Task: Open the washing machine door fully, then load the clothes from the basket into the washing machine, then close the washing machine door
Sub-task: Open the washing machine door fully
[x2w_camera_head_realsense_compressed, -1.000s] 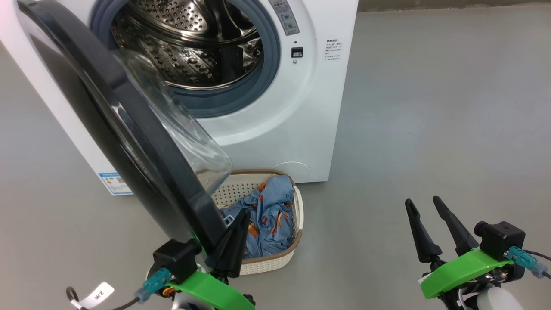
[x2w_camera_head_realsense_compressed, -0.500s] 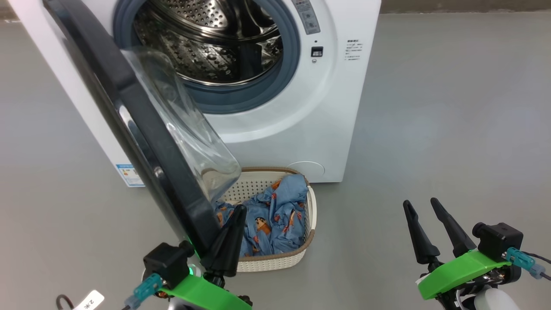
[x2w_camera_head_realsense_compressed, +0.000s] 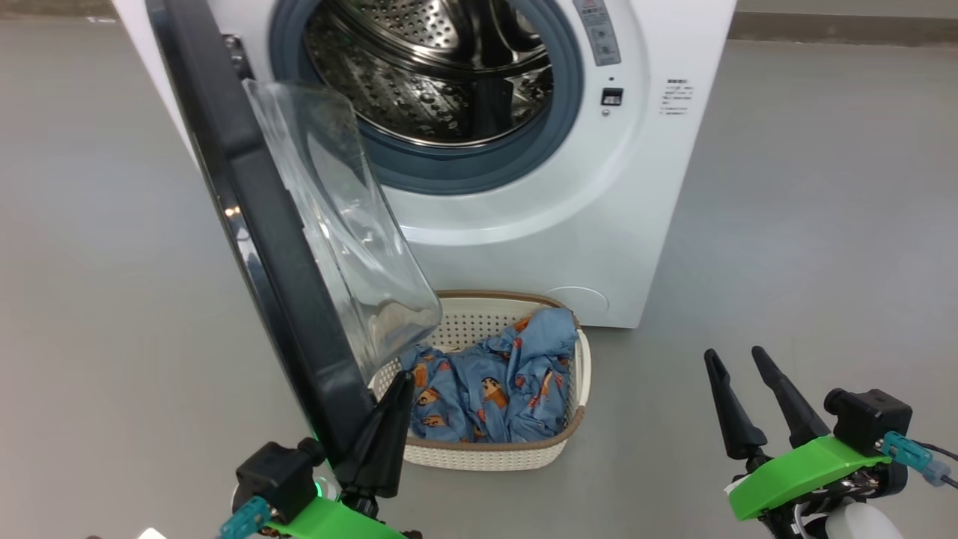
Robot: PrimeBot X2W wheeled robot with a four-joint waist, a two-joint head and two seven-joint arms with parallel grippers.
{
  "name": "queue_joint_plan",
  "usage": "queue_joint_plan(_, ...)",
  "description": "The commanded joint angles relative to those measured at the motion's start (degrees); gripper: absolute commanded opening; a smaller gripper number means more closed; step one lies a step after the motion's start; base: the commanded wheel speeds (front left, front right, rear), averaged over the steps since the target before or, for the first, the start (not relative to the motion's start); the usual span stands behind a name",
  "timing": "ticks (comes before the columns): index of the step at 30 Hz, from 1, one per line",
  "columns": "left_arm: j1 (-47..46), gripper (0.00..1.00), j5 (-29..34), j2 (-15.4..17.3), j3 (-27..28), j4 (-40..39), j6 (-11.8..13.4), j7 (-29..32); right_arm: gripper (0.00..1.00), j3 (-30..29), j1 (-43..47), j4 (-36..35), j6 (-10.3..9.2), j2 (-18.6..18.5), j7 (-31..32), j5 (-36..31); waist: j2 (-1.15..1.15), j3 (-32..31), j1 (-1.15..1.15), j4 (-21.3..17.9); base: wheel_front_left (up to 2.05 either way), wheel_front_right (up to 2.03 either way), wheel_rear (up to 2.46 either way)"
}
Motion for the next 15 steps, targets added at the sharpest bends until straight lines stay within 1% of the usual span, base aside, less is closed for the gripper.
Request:
queue_joint_plan(1,-1.0,0.0,0.3,2.0,3.8,-0.9,0.9,-0.4,1.0,0.7,-1.1,-1.4,0.13,-0.5,-0.8,0.0,0.0,-0.3,0.0,1.5,0.0,0.0,0.0)
queue_joint_plan(5,-0.7,0.0,-0.4,2.5,4.6,-0.9,1.4,-0.1,1.0,-0.2,-1.1,-1.5,0.13,-0.4,-0.8,-0.1,0.0,-0.4,0.0,3.2,0.0,0.0,0.0)
queue_joint_plan(15,-0.7,0.0,-1.9,5.7,8.5,-1.7,3.0,1.7,1.0,-2.3,-1.3,-2.2,0.13,-0.3,-0.8,-0.6,0.0,0.3,0.0,6.3,0.0,0.0,0.0)
